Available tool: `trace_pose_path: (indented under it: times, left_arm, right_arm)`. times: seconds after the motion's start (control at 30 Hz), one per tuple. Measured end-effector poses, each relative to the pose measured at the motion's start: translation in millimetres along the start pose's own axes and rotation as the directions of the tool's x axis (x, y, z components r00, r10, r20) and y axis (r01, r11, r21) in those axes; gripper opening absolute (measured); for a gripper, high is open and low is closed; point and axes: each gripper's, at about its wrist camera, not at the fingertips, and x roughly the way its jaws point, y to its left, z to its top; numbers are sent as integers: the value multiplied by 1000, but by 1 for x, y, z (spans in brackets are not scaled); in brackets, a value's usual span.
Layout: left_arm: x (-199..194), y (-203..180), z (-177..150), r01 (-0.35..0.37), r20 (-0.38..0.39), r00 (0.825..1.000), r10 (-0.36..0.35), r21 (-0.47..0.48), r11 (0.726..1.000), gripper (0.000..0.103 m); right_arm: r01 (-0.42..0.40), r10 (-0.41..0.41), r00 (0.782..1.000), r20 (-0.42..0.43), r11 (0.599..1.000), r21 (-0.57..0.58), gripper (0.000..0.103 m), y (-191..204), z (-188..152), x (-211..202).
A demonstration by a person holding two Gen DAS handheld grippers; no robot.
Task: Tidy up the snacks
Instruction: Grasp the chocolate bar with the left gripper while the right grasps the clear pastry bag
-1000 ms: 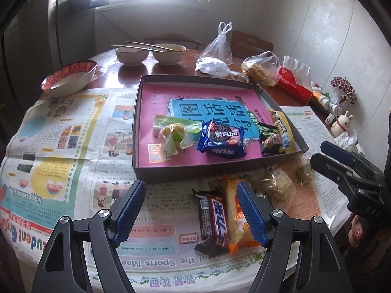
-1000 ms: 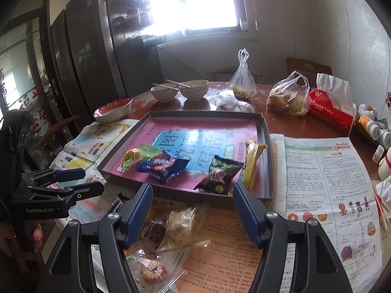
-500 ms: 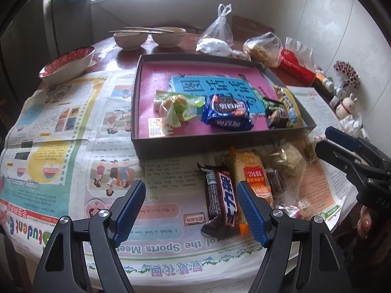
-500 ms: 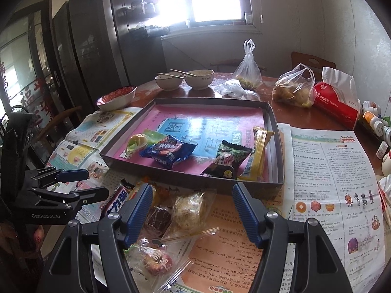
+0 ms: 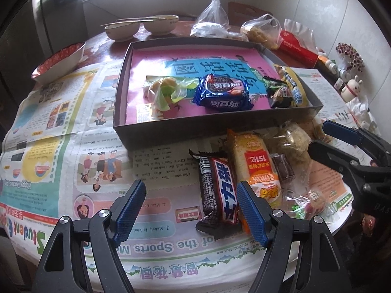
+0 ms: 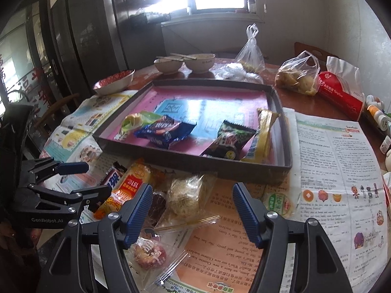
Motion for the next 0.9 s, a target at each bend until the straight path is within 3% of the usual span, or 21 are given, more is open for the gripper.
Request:
trace_pose_path:
  times: [0.57, 0.8, 0.83, 0.9]
  left_arm:
    - [8, 7, 2, -39, -4, 999, 39, -15, 999, 78]
    - [15, -1, 5, -32, -6, 999, 32, 12, 999, 78]
    - [16, -2, 5, -27, -4, 1000, 27, 15, 1000, 77]
    - [16, -4, 6, -19, 1, 1000, 19, 19, 1000, 74]
  right_arm:
    - [65, -67, 996, -65, 998, -27, 67, -3, -8, 30]
    - [83, -87, 994, -64, 994, -70, 54, 2, -11, 40]
    - [79, -84, 995, -61, 994, -73, 47, 3, -11, 40]
    - [85, -89, 995, -55, 994, -76, 46, 3, -10, 40]
